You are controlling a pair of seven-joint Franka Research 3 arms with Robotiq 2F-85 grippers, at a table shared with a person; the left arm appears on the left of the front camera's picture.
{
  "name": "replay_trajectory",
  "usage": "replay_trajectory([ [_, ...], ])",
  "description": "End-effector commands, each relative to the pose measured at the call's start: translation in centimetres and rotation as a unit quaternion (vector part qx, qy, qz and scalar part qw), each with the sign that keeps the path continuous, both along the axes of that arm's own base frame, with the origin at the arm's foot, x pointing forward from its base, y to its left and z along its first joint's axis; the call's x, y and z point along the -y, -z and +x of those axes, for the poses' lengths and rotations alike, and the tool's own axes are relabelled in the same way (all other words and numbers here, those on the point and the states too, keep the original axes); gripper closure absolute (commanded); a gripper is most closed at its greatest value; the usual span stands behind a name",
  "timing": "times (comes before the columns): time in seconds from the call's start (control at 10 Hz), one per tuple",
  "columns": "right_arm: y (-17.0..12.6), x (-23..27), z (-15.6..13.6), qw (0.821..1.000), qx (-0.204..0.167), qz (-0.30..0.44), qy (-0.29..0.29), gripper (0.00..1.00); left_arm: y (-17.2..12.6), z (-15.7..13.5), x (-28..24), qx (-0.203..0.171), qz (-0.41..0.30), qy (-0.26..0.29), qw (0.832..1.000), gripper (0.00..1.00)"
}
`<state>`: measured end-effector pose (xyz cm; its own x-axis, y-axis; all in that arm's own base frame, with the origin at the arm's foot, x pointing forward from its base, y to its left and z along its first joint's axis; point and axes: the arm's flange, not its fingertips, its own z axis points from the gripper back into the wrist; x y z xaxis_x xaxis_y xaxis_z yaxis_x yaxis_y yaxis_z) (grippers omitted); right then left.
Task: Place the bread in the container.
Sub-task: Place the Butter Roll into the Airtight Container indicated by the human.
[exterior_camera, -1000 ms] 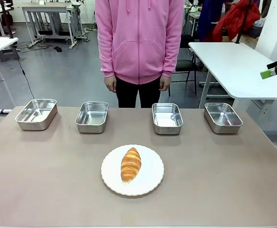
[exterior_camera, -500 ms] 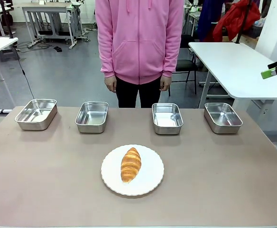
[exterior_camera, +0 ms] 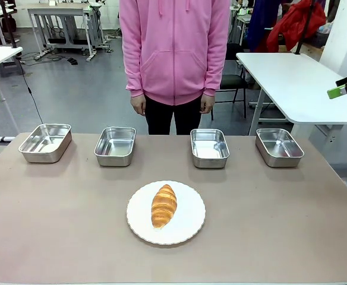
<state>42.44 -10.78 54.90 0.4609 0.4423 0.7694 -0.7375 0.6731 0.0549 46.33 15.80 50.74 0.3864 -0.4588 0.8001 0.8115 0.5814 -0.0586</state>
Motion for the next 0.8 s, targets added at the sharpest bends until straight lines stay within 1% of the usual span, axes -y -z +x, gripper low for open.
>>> replay_trajectory([
  [0.0,0.05,-0.02,0.1,1.0,0.002,0.005,-0.002,0.0,-0.07,-0.02,0.04,0.001,0.002,0.0,1.0,0.0],
  [0.7,0.05,-0.02,0.1,1.0,0.002,0.005,-0.002,0.0,-0.07,-0.02,0.04,0.001,0.002,0.0,1.0,0.0],
])
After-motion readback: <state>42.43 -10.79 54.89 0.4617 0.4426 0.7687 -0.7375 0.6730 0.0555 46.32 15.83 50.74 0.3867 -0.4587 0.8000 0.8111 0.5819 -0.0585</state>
